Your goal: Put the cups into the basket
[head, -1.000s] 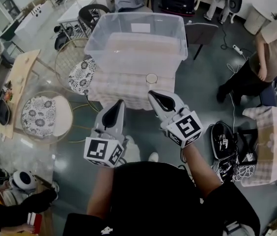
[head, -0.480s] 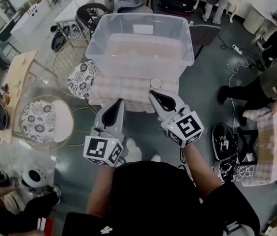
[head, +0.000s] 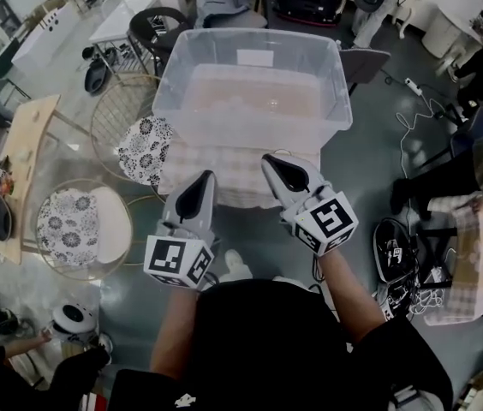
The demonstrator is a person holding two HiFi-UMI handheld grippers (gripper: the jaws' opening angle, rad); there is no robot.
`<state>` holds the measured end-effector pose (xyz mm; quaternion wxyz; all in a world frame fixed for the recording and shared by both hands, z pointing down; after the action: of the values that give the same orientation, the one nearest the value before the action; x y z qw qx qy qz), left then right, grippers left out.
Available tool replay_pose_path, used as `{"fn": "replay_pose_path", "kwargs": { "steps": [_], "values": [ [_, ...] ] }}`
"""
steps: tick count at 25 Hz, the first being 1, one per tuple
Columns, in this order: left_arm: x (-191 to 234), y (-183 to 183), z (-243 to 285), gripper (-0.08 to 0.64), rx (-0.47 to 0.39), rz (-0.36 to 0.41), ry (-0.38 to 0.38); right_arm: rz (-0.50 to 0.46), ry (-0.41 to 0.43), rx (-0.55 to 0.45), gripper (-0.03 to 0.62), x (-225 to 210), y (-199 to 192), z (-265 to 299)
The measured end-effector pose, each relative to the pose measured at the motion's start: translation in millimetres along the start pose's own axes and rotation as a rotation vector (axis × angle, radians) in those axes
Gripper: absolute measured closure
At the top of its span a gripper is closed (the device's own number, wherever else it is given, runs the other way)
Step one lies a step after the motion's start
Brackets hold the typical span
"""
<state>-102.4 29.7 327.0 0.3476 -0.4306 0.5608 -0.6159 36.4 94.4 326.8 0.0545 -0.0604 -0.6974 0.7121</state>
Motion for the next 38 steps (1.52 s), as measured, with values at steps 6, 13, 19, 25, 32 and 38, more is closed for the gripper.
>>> {"fn": "replay_pose_path", "kwargs": {
  "steps": [6,13,19,25,32,38],
  "values": [
    [26,-1,17,0.554,0.006,-0.015,-0.029,-0.004,-0.049,0.020,0.592,-11,-5,23],
    [51,0,30,0.554,0.012,-0.036,-0.062,-0.008,-0.099,0.036,0.592,-19,-5,44],
    [69,-2,35,0.554,0.008,-0.053,-0.086,-0.016,-0.152,0.073,0.592,-28,-14,51],
    [68,-8,49,0.554,0.012,-0.084,-0.107,-0.011,-0.199,0.128,0.592,-47,-26,42],
    [59,-10,82,0.554,0.016,-0.094,-0.117,-0.014,-0.209,0.139,0.592,-80,-34,34],
    [51,-11,114,0.554,0.023,-0.073,-0.102,-0.038,-0.162,0.196,0.592,-108,-59,33]
  ]
}}
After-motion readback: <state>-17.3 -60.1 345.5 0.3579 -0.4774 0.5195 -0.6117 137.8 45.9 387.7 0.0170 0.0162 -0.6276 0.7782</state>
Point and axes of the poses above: the fingertips, and each gripper's own axes: z forward along the fingers, x to its left, y out of its top, the point moved 4 cm from there along -z, backward along the fingers
